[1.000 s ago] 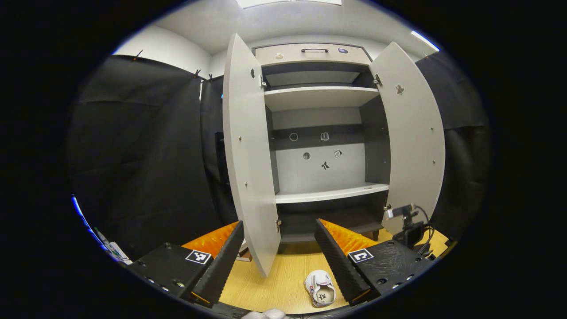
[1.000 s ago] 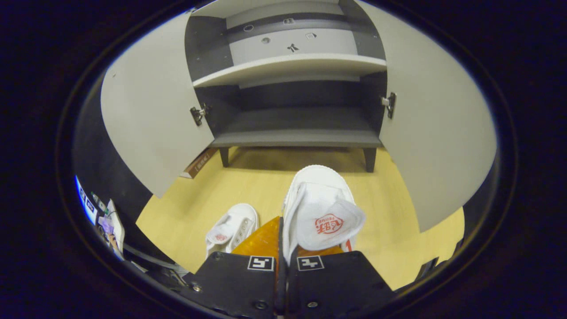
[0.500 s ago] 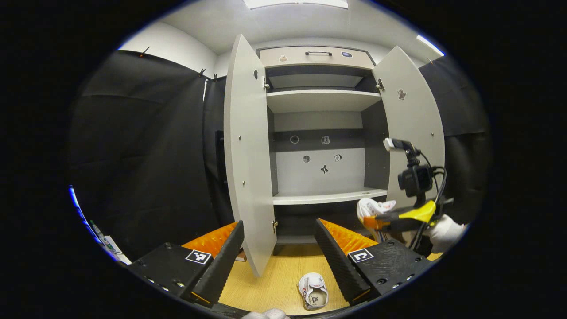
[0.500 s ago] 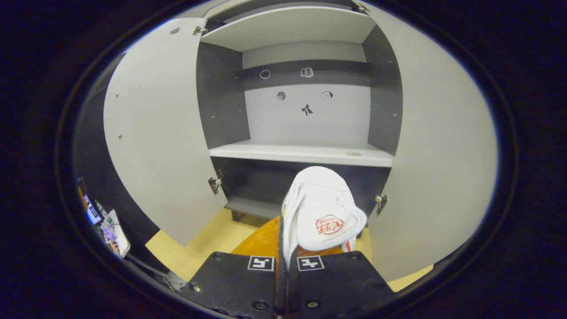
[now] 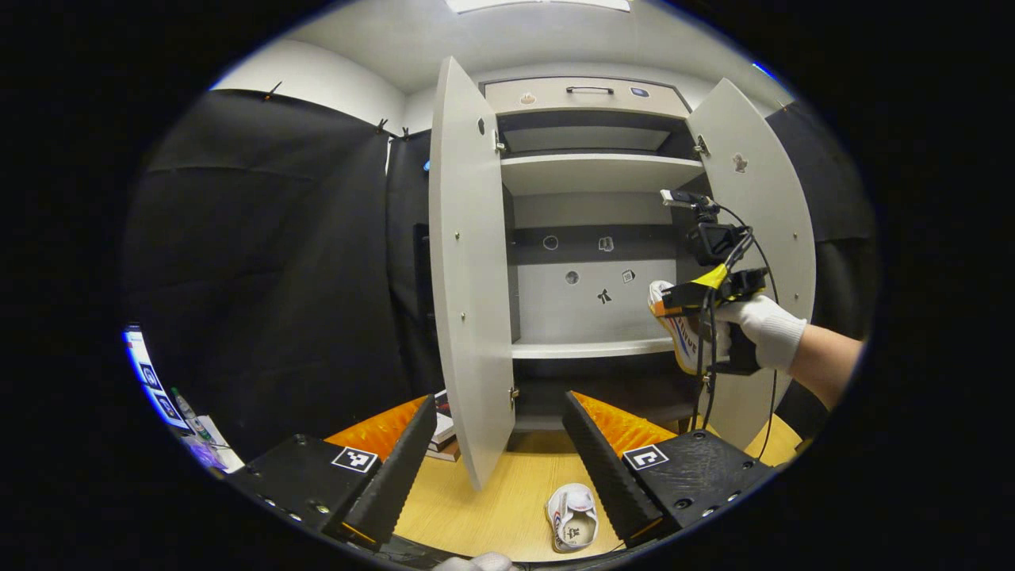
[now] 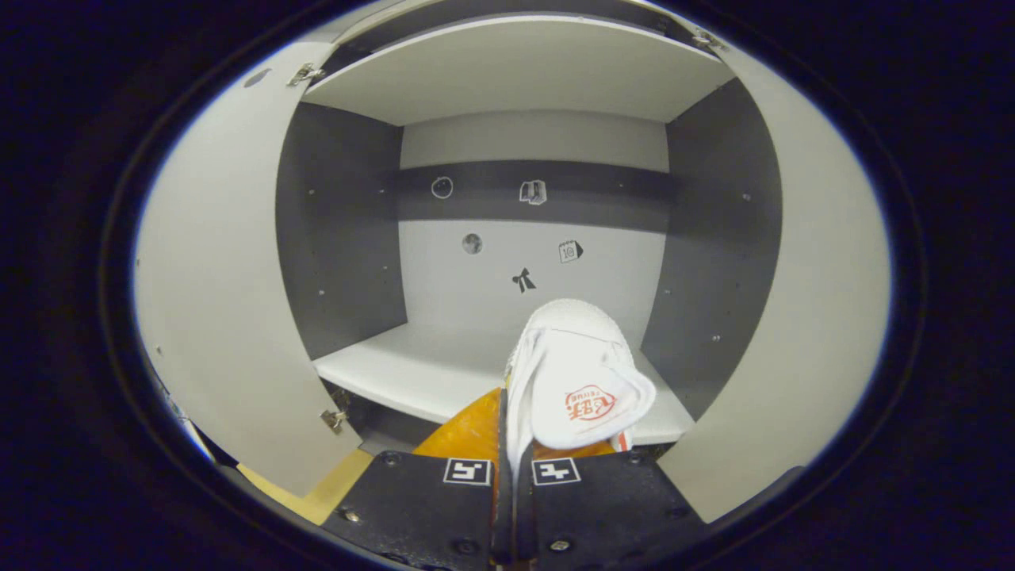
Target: Grab one shoe with the right hand and put it into the shoe cabinet, grab the other shoe with the left hand and put it into the shoe cabinet; then close the right door with the right hand and the left door with the left hand.
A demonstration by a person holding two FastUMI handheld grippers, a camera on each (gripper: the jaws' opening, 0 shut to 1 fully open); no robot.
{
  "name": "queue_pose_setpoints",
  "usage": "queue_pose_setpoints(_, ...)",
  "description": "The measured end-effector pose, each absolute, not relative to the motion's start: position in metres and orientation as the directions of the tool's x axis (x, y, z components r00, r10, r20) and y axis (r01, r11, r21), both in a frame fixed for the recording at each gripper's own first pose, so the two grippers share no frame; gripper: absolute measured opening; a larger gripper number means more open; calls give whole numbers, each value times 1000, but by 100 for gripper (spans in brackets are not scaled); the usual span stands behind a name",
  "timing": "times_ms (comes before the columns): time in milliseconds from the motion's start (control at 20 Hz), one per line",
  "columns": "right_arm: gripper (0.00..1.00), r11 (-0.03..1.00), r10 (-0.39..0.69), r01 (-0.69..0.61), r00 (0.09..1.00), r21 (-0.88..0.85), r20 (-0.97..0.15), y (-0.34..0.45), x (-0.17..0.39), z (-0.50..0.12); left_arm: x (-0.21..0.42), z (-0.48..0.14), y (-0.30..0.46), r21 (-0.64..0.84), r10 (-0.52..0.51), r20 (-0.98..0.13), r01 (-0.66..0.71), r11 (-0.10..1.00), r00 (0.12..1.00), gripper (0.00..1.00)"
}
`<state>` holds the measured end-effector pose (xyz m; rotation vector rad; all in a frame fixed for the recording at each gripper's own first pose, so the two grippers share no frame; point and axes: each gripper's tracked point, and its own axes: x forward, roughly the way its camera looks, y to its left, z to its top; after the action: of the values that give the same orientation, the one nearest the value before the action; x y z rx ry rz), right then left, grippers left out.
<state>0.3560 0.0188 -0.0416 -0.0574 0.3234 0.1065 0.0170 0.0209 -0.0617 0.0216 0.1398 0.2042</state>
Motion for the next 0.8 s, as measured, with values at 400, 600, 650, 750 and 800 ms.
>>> queue_pose_setpoints(400,6,993,34,-68,944,-93,-329,16,472,-39,7,-71,35,68,275,-176,-267,961,945,96)
queue_pose_setpoints(600,7,984,15,-88,904,-153,-427,17,496,-68,5,-74,36,68,288,-188,-280,958,939,96)
queue_pose_setpoints(650,8,983,7,-88,894,-160,-447,17,497,-74,6,-74,35,72,286,-188,-277,958,940,96)
queue_pose_setpoints(750,12,987,10,-83,882,-134,-472,18,500,-80,8,-75,36,75,285,-192,-275,958,939,96)
queue_pose_setpoints(800,12,990,9,-75,877,-120,-480,17,498,-80,8,-77,35,70,281,-197,-272,960,939,96)
